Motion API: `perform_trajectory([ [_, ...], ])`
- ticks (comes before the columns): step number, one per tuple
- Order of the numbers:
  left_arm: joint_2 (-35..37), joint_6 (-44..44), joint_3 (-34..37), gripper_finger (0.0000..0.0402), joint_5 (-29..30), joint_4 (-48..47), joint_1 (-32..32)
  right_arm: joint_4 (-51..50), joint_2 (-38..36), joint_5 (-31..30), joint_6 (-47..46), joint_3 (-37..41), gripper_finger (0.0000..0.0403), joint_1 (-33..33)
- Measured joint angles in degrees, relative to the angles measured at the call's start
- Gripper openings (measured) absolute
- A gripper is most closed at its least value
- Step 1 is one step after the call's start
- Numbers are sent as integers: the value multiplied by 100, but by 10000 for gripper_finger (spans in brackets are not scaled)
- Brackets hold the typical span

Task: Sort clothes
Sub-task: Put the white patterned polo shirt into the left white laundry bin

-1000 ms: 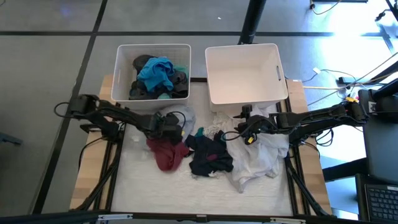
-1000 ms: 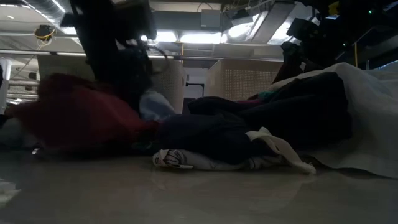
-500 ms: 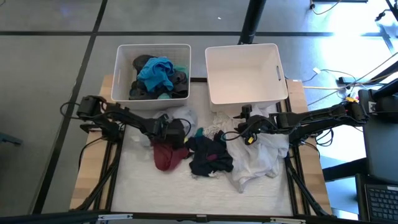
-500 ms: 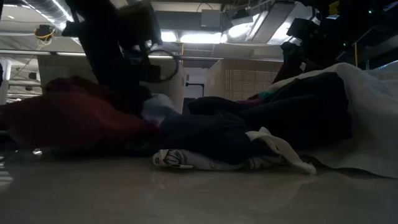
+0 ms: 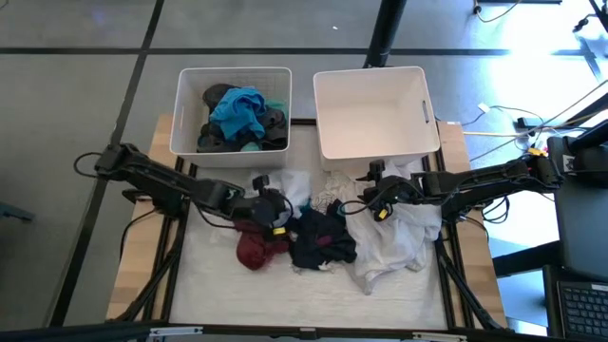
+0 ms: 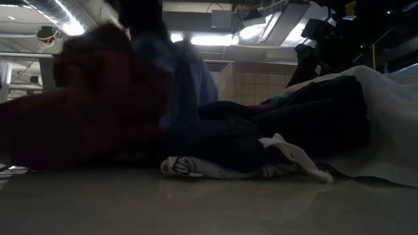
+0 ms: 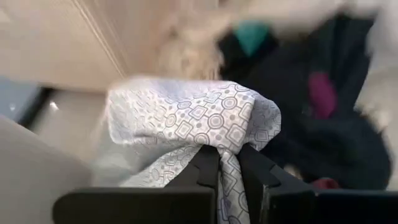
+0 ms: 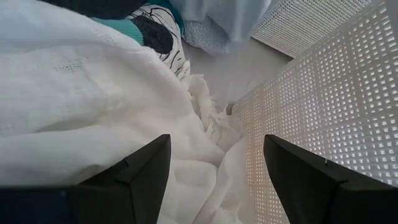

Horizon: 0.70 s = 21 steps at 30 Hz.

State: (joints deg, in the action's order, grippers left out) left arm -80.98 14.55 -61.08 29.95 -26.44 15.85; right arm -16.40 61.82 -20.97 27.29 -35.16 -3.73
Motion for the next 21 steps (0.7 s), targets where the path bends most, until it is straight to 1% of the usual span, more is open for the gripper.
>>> perform_trajectory([
  [5,427,-409,-366,13,479,16,16,0,0,0,0,0,259,0],
  [12,786,-1320,-961,18,892,51,16,0,0,0,2,0,259,1],
  [16,877,-2028,-1342,16,1268,234,14,0,0,0,1,0,259,1],
  [21,887,-3254,-1870,21,1996,664,16,0,0,0,2,0,259,-1],
])
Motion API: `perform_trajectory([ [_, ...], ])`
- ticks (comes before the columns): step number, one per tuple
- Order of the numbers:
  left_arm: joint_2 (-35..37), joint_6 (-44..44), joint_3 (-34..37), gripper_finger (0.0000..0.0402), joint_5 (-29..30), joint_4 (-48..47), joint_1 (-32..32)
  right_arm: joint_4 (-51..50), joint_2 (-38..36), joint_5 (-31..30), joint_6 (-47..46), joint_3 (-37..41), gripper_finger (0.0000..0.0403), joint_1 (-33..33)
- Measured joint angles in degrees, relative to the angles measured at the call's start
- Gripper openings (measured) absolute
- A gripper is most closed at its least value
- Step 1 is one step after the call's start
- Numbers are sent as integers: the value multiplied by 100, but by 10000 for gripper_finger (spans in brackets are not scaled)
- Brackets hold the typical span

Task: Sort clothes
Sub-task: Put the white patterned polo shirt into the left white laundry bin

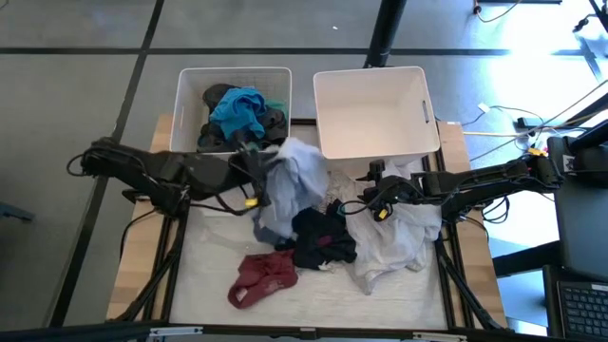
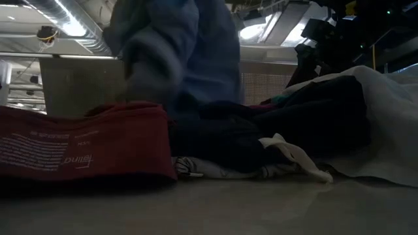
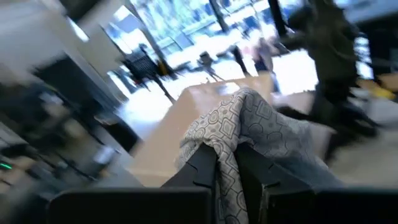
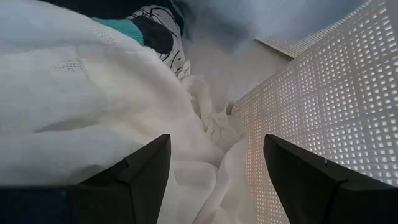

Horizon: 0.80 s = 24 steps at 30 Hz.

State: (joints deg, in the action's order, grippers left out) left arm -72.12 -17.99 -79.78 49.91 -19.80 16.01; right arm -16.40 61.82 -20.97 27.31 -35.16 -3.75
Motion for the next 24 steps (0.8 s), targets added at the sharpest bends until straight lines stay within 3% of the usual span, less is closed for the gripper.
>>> perform_trajectory([
  [10,204,-2968,-708,22,560,1870,-358,-2,0,0,0,0,259,2],
  [24,667,-6975,-1205,24,514,5058,-1347,0,0,-4,0,0,259,2],
])
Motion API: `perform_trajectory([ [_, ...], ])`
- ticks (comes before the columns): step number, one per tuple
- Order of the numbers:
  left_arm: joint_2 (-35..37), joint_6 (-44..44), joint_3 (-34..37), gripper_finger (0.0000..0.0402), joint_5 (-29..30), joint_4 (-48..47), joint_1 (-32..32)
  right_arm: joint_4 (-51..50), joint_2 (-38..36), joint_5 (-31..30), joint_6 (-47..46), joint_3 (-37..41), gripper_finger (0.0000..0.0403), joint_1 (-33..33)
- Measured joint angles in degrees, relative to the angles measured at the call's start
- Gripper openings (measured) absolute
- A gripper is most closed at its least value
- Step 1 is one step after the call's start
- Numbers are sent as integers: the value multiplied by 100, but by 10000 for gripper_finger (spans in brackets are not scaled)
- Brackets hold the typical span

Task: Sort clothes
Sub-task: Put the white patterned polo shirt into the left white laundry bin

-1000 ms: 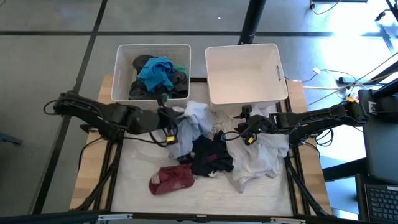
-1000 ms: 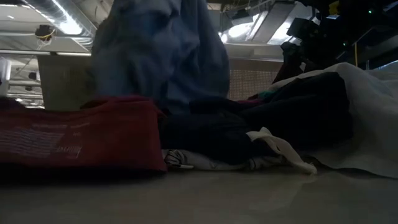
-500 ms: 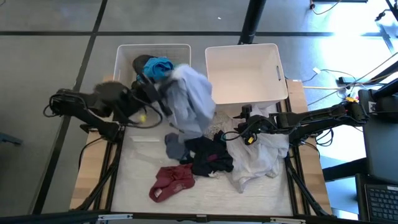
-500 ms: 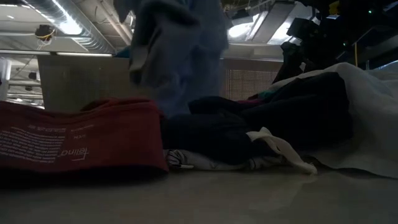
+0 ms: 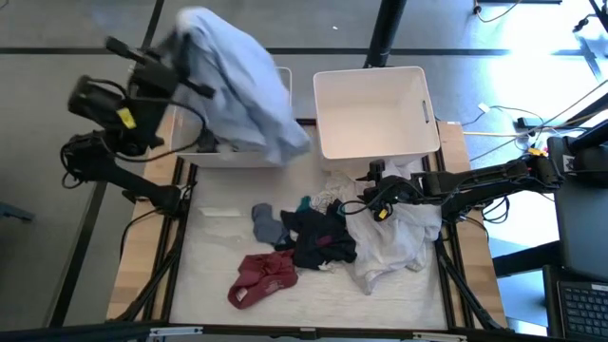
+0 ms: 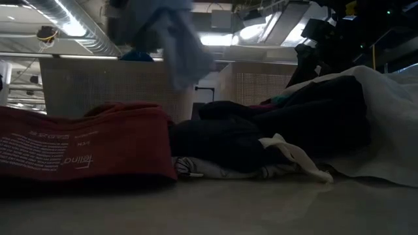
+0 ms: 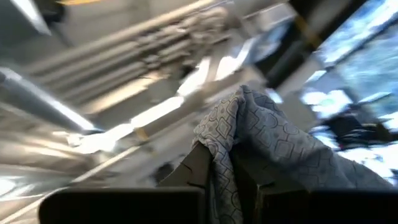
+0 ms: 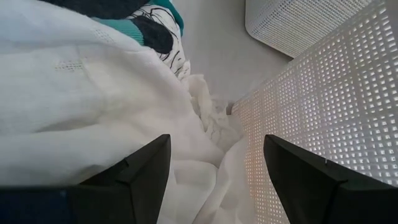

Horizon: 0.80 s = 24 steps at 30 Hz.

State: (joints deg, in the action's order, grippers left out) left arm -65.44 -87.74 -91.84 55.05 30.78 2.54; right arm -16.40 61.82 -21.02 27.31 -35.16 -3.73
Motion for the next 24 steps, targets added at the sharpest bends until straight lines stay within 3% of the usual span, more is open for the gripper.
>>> perform_trajectory([
  [4,94,-593,-12,24,-549,774,-510,4,0,-44,-36,0,259,-1],
  [10,95,20,-17,24,-1219,900,-1546,4,0,-48,-195,0,259,0],
  [17,53,1875,320,24,-1072,-1166,-2616,3,0,-52,-214,0,259,-1],
  [24,34,4589,785,24,-1091,-3577,-3345,0,0,-50,-212,0,259,0],
])
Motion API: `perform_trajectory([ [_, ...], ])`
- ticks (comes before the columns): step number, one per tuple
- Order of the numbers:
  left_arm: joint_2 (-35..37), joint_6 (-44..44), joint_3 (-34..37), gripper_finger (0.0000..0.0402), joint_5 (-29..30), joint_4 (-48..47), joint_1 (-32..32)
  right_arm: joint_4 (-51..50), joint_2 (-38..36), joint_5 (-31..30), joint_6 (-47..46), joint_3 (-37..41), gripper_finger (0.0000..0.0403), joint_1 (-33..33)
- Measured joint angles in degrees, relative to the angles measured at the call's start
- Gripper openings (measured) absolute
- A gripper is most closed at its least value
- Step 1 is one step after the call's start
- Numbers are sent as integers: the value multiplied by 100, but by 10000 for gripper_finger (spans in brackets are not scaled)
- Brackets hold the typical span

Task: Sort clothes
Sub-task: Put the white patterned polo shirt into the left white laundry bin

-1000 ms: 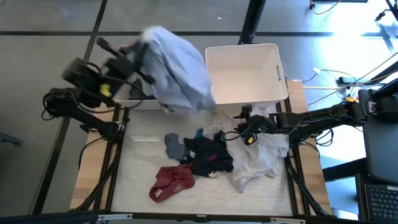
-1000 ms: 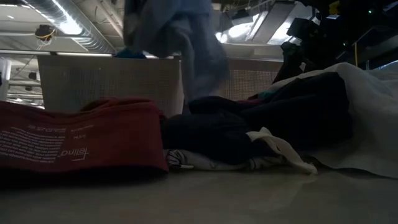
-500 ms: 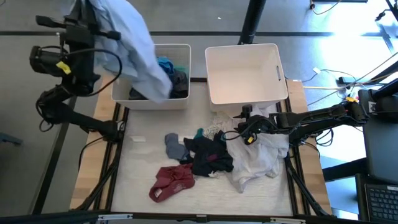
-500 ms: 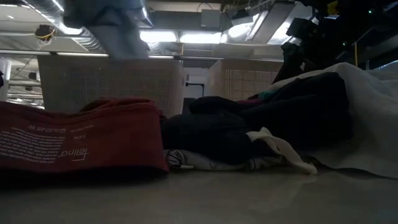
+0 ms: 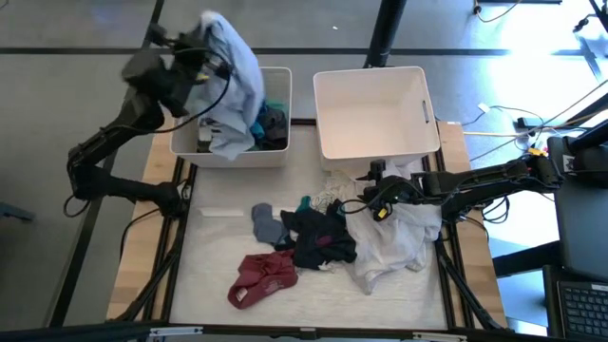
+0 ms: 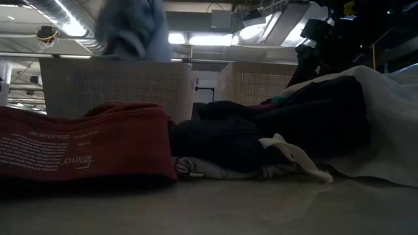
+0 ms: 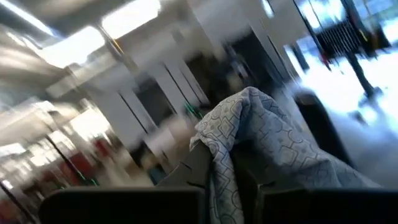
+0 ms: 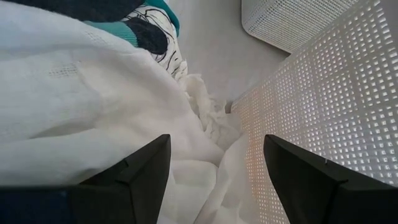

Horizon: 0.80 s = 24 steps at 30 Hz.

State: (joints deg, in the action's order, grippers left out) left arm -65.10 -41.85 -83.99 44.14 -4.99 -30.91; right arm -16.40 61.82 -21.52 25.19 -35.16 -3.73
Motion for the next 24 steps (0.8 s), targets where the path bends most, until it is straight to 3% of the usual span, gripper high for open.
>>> perform_trajectory([
  [4,-68,1208,297,24,-309,-1219,-172,-4,0,2,5,0,259,-1],
  [9,-126,2293,898,24,-933,-1853,-322,-5,0,4,11,0,259,0],
  [18,-154,3462,2675,24,-2085,-1407,-511,14,-1,7,13,111,259,-2],
  [24,-495,4100,3971,24,-2164,-396,-768,259,-2,7,14,319,259,-2],
])
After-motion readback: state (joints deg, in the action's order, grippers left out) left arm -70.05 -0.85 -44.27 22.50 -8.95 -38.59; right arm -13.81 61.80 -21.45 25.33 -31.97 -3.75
